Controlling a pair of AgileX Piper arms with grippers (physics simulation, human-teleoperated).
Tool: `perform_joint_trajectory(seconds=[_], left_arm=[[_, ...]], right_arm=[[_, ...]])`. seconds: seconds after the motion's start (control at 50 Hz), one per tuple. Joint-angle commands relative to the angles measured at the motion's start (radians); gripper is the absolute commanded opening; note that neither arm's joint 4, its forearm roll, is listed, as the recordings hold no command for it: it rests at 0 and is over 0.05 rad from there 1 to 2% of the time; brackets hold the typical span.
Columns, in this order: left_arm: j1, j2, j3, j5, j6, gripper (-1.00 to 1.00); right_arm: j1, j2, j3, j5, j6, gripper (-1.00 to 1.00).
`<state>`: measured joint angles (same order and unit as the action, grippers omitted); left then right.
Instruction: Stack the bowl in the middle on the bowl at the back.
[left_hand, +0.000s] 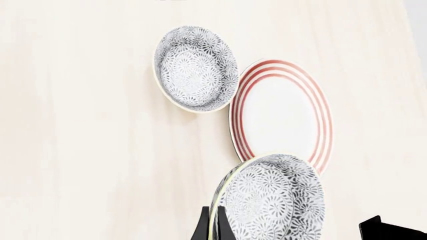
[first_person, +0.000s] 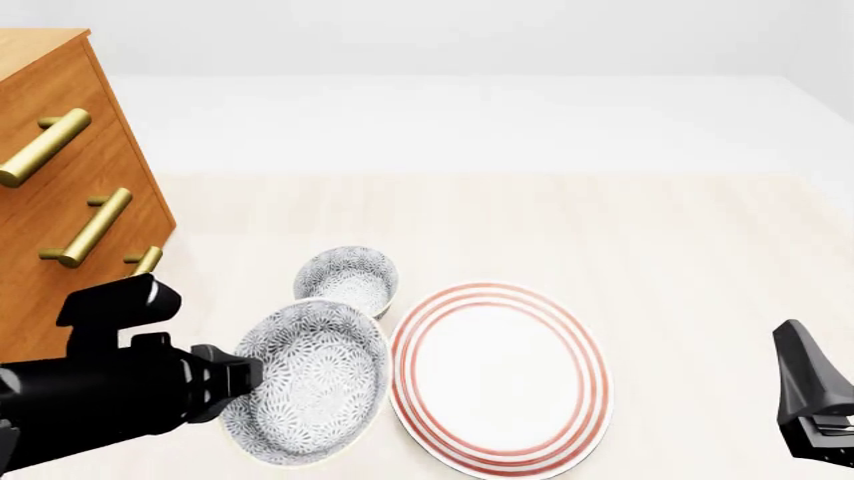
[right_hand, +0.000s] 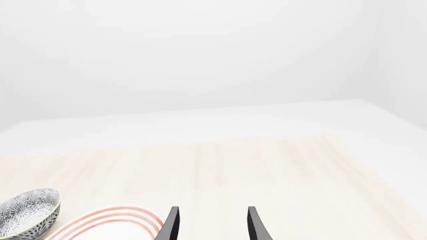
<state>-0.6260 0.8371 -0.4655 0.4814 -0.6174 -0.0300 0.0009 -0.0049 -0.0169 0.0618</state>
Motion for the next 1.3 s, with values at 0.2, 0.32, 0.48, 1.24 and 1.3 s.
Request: perform_joint_trajectory(seconds=[0.2,0.32,0.48,1.24,1.3], left_arm=[[-0.104,-0.146,-0.153,0.294,0.02,-1.0],[-0.123,-0.173,-0.173,0.343,0.016,-1.0],[-0.17,-0.208,-0.214,0.414,0.015,-1.0],[-0.35,-0.242,-0.053,0.377,-0.04,-1.0],[-0.357,-0.237,-0.043,0.364,-0.042,-1.0]], right_arm=[[0.001,0.0,0.0,-0.001,0.003,1.0],[0.001,0.0,0.0,-0.001,0.003,1.0],[0.001,0.0,0.0,-0.002,0.002,1.0],[0.001,0.0,-0.001,-0.005,0.006,1.0],[0.001,0.0,-0.001,-0.005,0.007,1.0]])
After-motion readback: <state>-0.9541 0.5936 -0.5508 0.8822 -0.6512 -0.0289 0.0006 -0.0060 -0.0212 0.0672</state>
